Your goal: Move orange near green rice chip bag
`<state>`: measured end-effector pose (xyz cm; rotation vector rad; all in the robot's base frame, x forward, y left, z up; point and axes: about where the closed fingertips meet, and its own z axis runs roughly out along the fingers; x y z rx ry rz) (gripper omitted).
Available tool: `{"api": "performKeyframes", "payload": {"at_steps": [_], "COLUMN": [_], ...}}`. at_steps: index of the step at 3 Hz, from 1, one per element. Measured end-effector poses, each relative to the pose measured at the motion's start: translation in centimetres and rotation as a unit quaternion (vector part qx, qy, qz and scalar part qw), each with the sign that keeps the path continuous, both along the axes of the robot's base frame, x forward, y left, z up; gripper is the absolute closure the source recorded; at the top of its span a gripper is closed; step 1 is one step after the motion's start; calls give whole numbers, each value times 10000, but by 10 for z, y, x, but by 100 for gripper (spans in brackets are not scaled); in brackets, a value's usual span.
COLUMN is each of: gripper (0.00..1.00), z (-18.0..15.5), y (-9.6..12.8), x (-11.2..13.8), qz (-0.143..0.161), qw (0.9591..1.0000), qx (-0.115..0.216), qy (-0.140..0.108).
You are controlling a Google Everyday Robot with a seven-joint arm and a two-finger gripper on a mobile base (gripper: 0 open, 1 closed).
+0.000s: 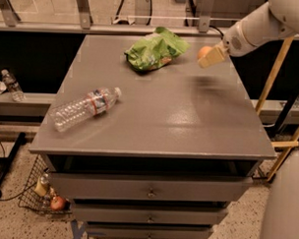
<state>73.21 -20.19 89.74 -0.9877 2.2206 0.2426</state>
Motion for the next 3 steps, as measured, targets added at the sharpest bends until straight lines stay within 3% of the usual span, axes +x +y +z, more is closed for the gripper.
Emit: {"api": "performKeyframes", "payload": {"at_steps": [1,3], "gripper": [100,100], "z": [-13,-18], "y": [36,45], "x": [23,27], "qz": [8,-27], "qw": [9994,9991], "qx": [-74,-38], "qy": [333,411]}}
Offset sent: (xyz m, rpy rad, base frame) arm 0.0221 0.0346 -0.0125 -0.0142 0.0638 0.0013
